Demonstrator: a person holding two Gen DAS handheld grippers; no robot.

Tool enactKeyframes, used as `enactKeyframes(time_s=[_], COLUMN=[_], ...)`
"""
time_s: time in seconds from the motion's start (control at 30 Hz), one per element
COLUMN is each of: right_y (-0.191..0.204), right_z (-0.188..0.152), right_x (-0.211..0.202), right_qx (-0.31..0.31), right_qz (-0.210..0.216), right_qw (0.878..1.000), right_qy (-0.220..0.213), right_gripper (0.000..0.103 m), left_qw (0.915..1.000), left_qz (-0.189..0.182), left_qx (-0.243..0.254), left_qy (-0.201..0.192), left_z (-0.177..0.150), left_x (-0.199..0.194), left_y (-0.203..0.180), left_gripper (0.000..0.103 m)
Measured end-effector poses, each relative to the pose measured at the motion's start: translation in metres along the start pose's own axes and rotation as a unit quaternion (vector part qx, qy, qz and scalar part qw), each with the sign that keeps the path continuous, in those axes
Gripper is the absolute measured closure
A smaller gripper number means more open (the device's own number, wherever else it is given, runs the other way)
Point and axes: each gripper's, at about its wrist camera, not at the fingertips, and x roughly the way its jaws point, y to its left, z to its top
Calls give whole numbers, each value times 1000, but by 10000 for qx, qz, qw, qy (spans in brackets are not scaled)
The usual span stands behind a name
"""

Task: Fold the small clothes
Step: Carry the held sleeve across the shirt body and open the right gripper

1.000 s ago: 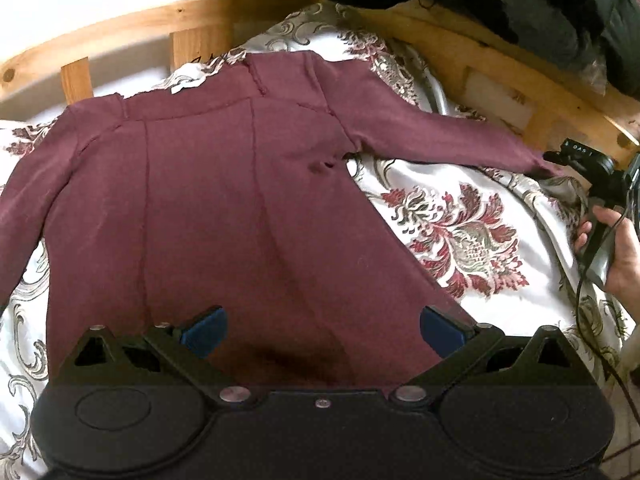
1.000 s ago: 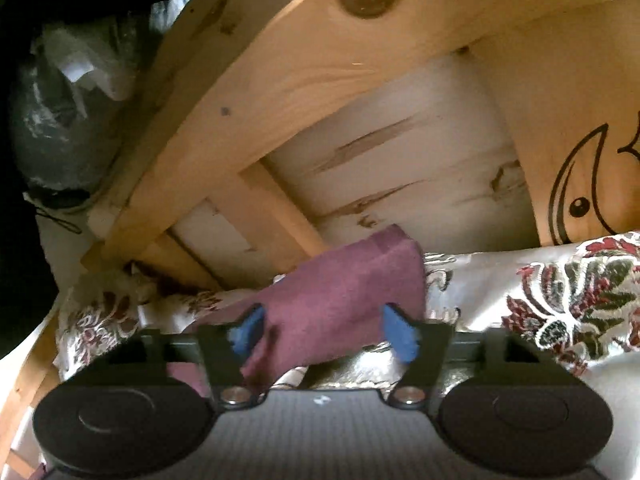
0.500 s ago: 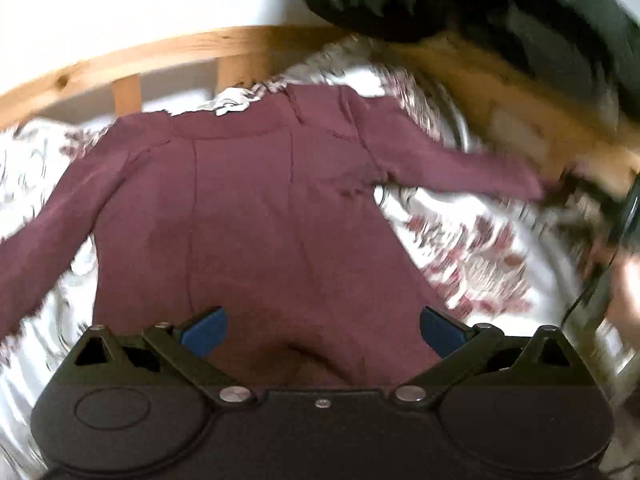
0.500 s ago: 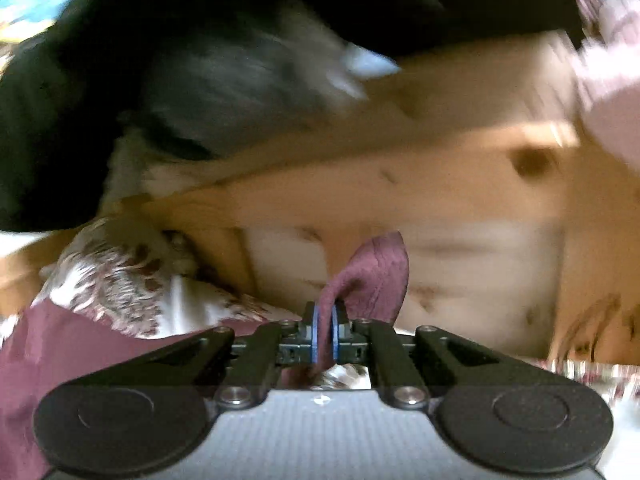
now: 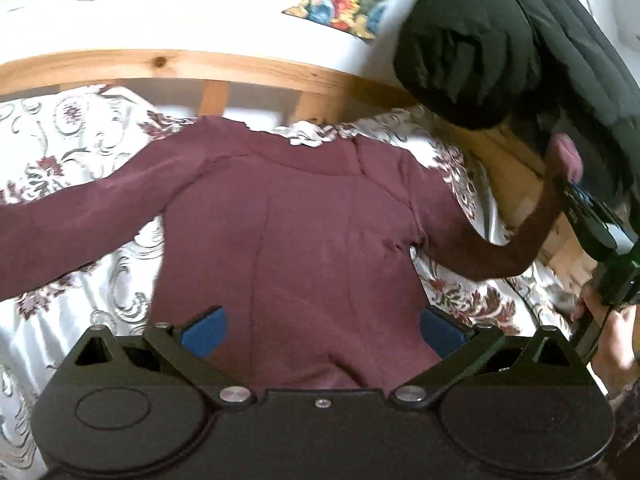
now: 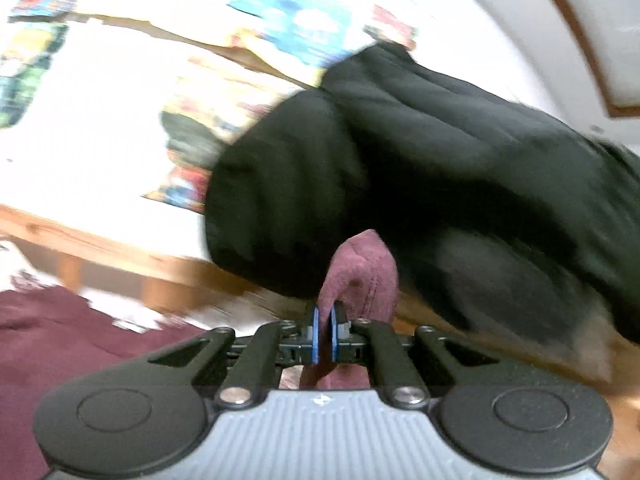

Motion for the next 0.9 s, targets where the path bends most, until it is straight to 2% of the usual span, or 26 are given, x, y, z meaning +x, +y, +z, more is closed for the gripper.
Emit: enactKeyframes(time_s=[0.17,0.27,0.37,0.53,0.63,0.7,0.73,0.8,0.87,0.9], right_y=[69,108,139,176,192,194,191,183,167,159], right_z=[19,16,6,-20,-37,-45,-48,-47,-46,-46], right_x=[-5,-13,-19,-39,-49,-52,-54,-57,-62,-64], right_qx=[-431,-609,-717,-1104,-1383,-1447,-1419,-1237,-1057,-979], right_qz=[973,1719,2282,2963,3277,3441,3567,3817,3984,4027], right_qw=[9939,9829,9709,9486,9341,9265,9212,9118,9046,9020], right_qy=[-287,-236,-108,133,308,479,636,875,1088,1213], right_gripper=[96,96,96,96,96,91,80,36,19,15], left_qw=[9995,9985,9967,9935,9936,9942,9944,9947,9946,9944], left_qz=[66,148,231,379,420,437,447,483,552,598], left_qx=[-123,-238,-385,-513,-546,-555,-543,-485,-434,-428], left_qy=[-294,-468,-678,-940,-900,-812,-788,-761,-771,-766], left_z=[0,1,3,6,5,5,5,4,3,3], left_x=[-16,-24,-31,-38,-36,-32,-31,-29,-27,-26], left_y=[12,19,26,33,34,33,33,31,29,28], left_gripper=[1,1,1,1,1,1,1,1,1,1])
